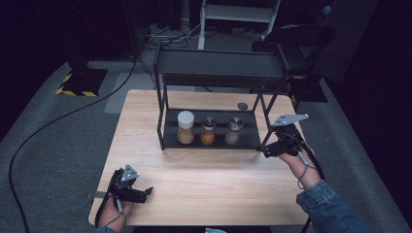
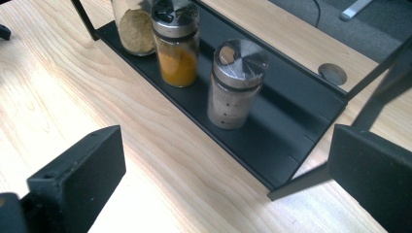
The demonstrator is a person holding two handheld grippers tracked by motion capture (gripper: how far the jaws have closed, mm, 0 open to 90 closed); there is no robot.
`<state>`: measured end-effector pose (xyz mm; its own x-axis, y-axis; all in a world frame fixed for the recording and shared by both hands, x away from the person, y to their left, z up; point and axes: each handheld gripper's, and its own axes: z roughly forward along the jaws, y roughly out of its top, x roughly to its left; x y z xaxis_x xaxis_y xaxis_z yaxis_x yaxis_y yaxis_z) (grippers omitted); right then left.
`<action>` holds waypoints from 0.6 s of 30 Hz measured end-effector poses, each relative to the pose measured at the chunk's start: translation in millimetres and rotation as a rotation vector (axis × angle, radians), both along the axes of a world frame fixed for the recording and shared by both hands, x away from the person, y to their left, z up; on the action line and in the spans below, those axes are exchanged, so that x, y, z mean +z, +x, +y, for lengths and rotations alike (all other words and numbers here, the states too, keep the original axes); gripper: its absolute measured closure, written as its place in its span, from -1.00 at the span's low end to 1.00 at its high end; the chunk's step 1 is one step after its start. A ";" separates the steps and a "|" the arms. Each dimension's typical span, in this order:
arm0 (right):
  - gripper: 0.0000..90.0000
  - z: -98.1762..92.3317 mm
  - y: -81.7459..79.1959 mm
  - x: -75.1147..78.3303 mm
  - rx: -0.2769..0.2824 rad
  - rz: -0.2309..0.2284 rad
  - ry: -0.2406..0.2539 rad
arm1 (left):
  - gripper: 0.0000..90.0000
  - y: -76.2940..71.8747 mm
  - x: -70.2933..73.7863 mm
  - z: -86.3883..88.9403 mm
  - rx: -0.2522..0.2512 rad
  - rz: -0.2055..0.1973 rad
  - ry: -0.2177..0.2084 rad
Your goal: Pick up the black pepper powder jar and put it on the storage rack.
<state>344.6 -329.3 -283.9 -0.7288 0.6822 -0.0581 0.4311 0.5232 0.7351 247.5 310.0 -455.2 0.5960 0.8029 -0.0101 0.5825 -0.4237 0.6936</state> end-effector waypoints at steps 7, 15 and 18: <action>-1.00 -17.7 -11.3 -12.6 -0.014 -0.004 0.034 | -0.98 -0.1 -0.1 -0.1 0.002 0.000 -0.001; -1.00 -34.1 -20.3 -34.8 -0.018 0.001 0.074 | -0.98 -0.1 0.0 -0.5 0.007 0.001 -0.001; -1.00 -37.3 -28.3 -46.4 -0.031 -0.017 0.085 | -0.98 -0.1 -0.1 -0.4 0.007 0.000 -0.001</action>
